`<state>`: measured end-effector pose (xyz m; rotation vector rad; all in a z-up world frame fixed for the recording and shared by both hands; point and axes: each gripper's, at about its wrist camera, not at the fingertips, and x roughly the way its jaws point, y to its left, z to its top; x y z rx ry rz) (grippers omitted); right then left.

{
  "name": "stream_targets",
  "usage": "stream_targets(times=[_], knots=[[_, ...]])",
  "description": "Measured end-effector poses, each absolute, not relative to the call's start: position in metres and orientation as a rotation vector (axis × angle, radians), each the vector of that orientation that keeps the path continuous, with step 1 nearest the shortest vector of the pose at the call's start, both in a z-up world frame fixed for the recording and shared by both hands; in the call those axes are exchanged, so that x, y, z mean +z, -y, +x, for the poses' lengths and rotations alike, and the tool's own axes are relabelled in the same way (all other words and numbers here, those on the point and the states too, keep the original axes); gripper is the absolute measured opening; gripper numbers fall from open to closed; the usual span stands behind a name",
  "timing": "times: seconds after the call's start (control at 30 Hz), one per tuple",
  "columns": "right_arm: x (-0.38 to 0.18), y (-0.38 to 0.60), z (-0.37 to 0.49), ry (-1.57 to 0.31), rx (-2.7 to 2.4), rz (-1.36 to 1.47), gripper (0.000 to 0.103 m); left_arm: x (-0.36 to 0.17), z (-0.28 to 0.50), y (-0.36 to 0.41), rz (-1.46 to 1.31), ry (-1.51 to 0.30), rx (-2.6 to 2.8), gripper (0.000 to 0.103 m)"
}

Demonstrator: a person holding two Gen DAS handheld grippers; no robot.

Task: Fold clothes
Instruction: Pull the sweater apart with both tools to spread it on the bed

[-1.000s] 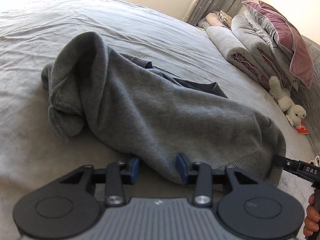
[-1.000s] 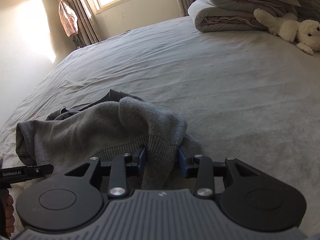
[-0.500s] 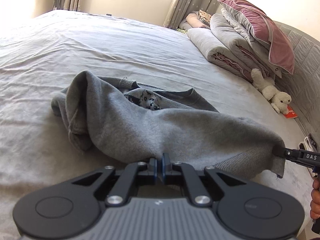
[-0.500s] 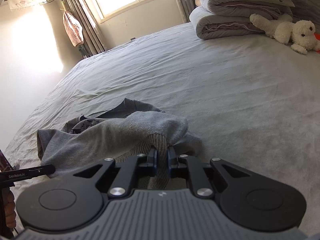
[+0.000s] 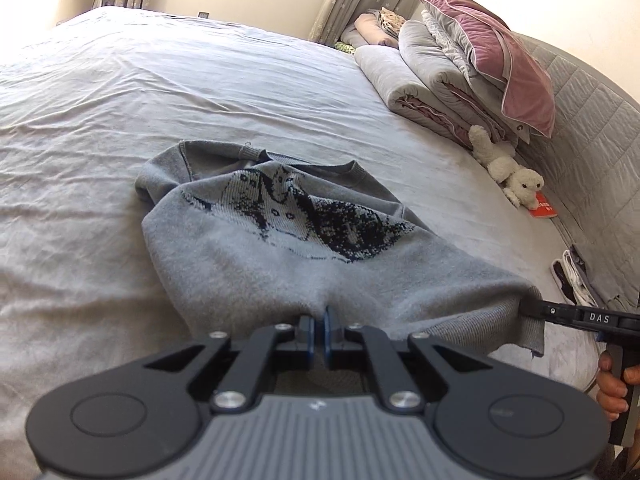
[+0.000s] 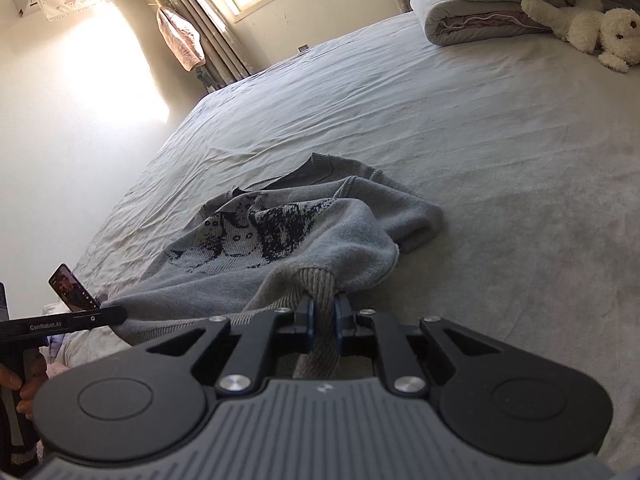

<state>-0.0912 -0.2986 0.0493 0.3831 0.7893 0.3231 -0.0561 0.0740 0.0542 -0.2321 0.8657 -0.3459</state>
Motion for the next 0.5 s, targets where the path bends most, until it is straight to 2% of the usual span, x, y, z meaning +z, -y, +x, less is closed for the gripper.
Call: stream_targets(times=[0.5], knots=[[0.004, 0.274, -0.103, -0.945, 0.332, 0.265, 0.012, 0.008, -0.069, -0.075, -0.17, -0.982, -0.318, 0.005]])
